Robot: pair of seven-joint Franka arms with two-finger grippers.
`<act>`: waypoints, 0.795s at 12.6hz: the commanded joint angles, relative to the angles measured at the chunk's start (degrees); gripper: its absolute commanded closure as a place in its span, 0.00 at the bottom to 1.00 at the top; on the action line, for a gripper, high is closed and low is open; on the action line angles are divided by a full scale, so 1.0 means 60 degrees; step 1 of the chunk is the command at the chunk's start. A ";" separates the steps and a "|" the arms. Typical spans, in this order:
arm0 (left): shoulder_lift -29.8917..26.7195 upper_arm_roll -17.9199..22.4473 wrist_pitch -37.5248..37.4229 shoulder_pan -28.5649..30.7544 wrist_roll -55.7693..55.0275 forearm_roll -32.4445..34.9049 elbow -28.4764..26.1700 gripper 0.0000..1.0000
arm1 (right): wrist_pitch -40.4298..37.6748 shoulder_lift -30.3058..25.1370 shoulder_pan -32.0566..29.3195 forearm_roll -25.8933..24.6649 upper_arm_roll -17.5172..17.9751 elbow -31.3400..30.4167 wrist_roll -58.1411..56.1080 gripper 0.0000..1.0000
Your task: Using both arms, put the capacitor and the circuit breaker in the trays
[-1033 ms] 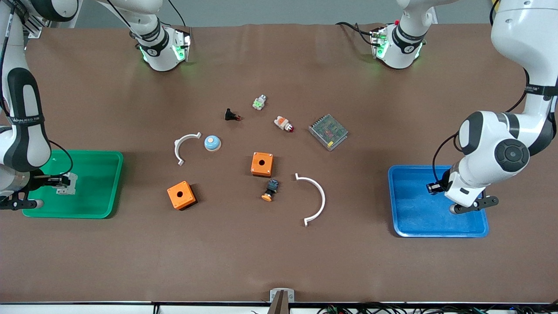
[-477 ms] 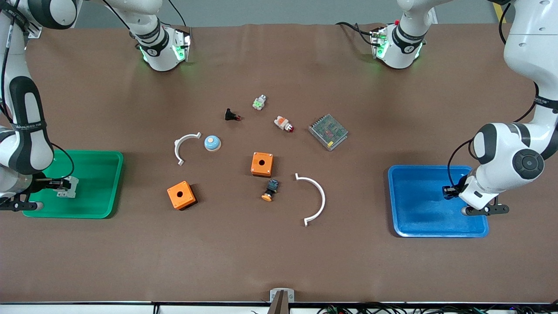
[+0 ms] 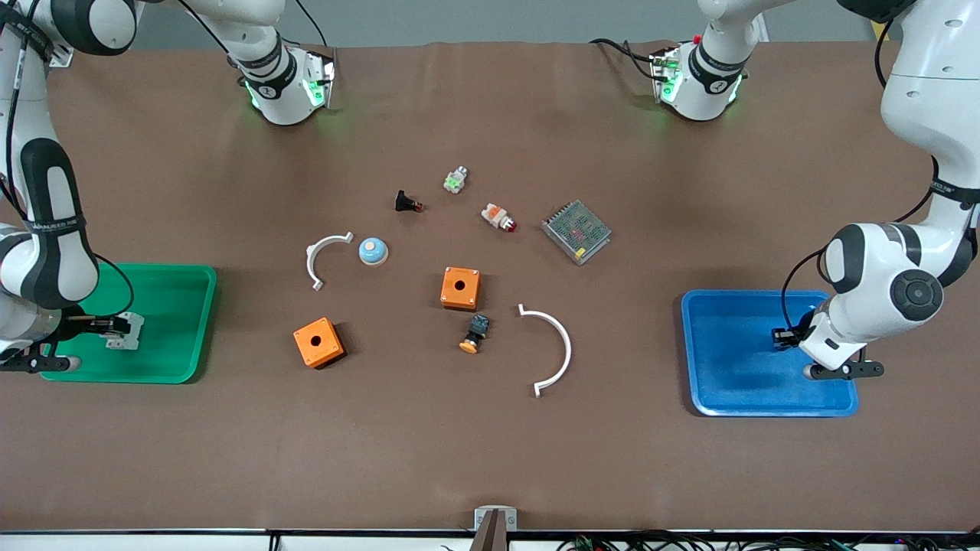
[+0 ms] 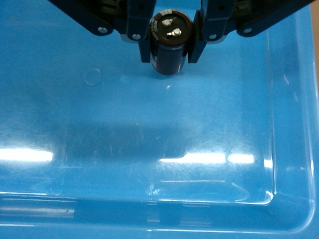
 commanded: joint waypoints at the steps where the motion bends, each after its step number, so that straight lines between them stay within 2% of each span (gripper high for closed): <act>1: -0.0094 -0.0109 -0.0003 0.0106 0.0118 0.0182 0.0148 0.00 | -0.0740 -0.0337 -0.0018 0.0164 0.0146 0.0168 0.0043 0.00; 3: -0.0532 -0.0197 -0.0062 0.0062 0.0075 0.0182 0.0163 0.00 | -0.1602 -0.1127 0.0200 0.0150 0.0146 0.0154 0.0058 0.00; 5: -0.1146 -0.0343 -0.0470 -0.0012 0.0074 0.0182 0.0192 0.00 | -0.2642 -0.2063 0.0639 0.0062 0.0146 -0.0021 0.1222 0.00; 10: -0.2422 -0.1206 -0.3190 0.0018 0.0089 0.0138 0.1580 0.00 | -0.3887 -0.4481 0.2000 0.0032 0.0146 -0.1193 0.2792 0.00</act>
